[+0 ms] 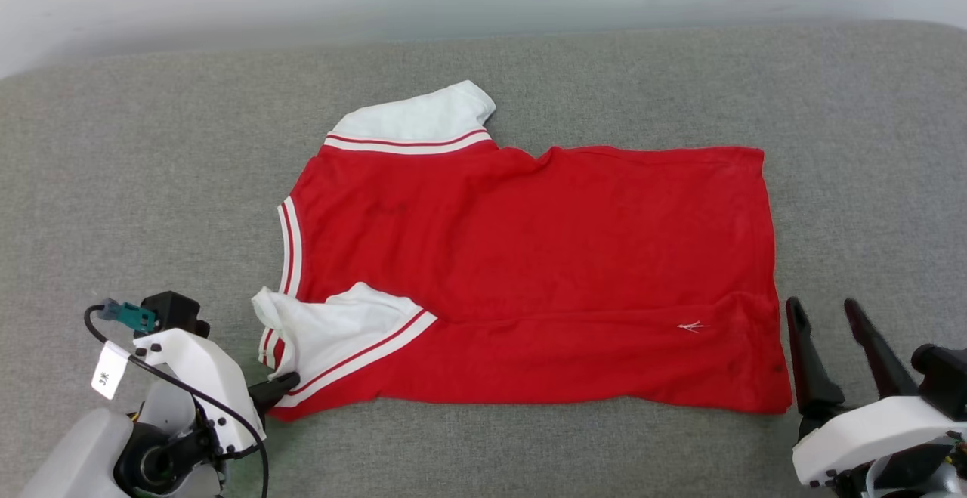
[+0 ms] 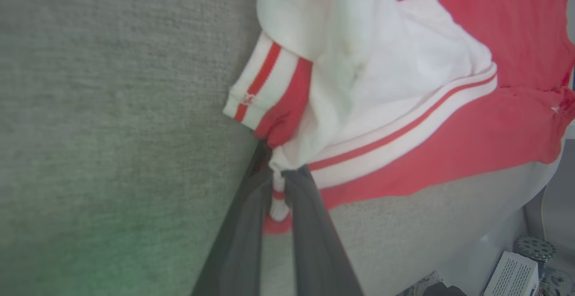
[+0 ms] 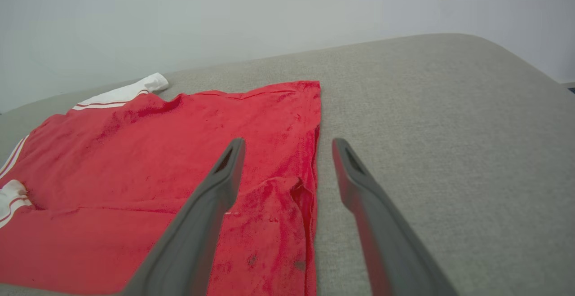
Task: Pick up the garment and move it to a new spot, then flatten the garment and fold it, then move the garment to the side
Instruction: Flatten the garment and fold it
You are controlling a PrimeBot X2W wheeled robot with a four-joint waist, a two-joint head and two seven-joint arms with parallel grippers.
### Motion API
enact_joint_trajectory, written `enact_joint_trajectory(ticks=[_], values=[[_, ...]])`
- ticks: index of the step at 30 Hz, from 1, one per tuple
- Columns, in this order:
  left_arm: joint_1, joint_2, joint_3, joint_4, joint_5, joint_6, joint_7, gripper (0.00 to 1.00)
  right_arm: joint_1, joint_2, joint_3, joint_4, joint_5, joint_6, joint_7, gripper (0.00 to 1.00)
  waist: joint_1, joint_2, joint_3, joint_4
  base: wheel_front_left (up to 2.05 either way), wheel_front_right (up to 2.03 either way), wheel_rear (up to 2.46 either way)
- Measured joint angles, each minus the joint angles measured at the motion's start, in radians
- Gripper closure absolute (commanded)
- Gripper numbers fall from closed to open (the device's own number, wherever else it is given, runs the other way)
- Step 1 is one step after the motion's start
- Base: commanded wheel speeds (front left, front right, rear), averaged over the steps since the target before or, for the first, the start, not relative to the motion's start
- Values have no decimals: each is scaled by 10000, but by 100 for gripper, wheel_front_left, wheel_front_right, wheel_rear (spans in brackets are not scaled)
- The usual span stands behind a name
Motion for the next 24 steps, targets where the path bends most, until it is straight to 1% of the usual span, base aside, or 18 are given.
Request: enact_joint_trajectory(ticks=[3, 8, 14, 19, 22, 24], values=[[10, -171, -8, 167, -10, -201, -259, 100, 160, 2, -21, 184, 278, 0, 677, 0, 0, 0, -148, 66, 0, 0, 0], [168, -219, 42, -21, 171, -274, -832, 100, 475, 4, -274, 495, 499, 0, 2357, 0, 1, 0, -438, 200, 0, 0, 0], [285, 94, 167, -1026, 554, -107, -1271, 100, 639, 6, -650, 387, 366, 0, 4405, 0, 1, 0, -647, 483, 0, 0, 0], [314, 196, 159, -1975, 763, 54, -1371, 100, 317, -219, -721, 221, 132, 0, 5854, 0, 1, 0, -529, 722, 0, 0, 0], [203, 176, 90, -2345, 876, 84, -1369, 100, -156, -506, -692, 372, -42, 0, 6312, 0, 1, 0, -336, 849, 0, 0, 0], [95, 125, 38, -2472, 938, 82, -1369, 100, -408, -569, -598, 667, -12, 0, 6489, 0, 1, 0, -196, 953, 0, 0, 0]])
